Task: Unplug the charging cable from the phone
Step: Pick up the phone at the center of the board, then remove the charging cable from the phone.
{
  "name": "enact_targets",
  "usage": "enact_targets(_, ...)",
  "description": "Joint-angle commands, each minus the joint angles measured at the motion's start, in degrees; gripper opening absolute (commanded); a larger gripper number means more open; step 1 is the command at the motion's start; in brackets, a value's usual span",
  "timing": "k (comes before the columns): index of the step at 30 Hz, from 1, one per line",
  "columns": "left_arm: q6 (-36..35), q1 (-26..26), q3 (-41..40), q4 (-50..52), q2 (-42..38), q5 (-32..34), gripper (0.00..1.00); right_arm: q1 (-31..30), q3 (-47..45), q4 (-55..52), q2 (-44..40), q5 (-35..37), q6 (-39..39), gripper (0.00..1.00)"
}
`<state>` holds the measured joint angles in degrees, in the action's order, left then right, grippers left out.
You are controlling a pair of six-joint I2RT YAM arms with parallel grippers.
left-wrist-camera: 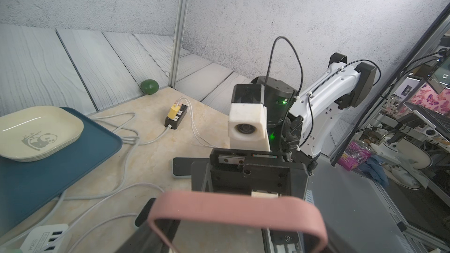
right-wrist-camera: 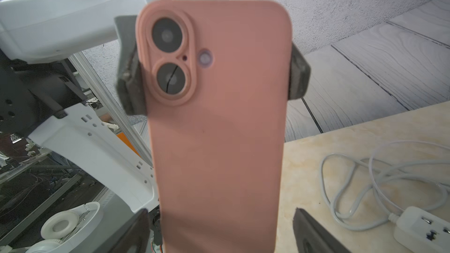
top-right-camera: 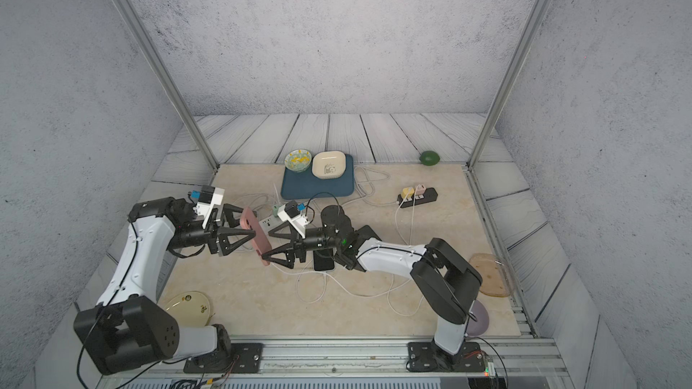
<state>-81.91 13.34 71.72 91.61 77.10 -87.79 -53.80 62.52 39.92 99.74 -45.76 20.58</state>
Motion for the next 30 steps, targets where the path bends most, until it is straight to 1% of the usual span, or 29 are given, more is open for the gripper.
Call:
enact_targets(1, -1.09, -0.42, -0.09, 10.34, -0.23, -10.74, 0.05, 0.17, -0.56, -11.0, -3.42, -0.65, -9.14, 0.89)
enact_targets(5, -1.02, -0.42, 0.04, 10.34, -0.02, -10.74, 0.02, 0.1, -0.23, -18.98, -4.2, -0.5, -14.97, 0.83)
enact_targets(7, -0.98, -0.42, 0.0, 10.32, -0.02, -10.74, 0.0, 0.1, 0.01, -22.43, -4.14, -0.18, -17.11, 0.79)
enact_targets(10, -0.92, -0.42, 0.03, 10.27, -0.02, -10.69, 0.0, 0.06, 0.55, -26.22, -3.59, 0.68, -19.27, 0.73)
enact_targets(15, -0.71, -0.42, 0.13, 10.25, 0.15, -10.74, 0.0, -0.31, 1.32, -28.13, -2.24, 1.45, -19.97, 0.62)
enact_targets(20, -0.62, -0.42, 0.26, 10.3, 0.5, -10.73, 0.0, -1.24, 2.78, -28.32, -0.23, 1.55, -19.46, 0.57)
enact_targets(24, -0.38, -0.42, 0.43, 10.25, 0.68, -10.74, 0.0, -1.66, 3.56, -27.9, 0.89, 1.52, -19.15, 0.5)
enact_targets(28, -0.29, -0.42, 0.55, 10.34, 0.86, -10.74, 0.0, -1.75, 3.91, -27.35, 1.71, 0.96, -18.9, 0.38)
enact_targets(30, -0.27, -0.4, 0.55, 10.33, 0.86, -10.72, 0.0, -1.84, 3.85, -26.89, 2.01, 0.93, -18.69, 0.27)
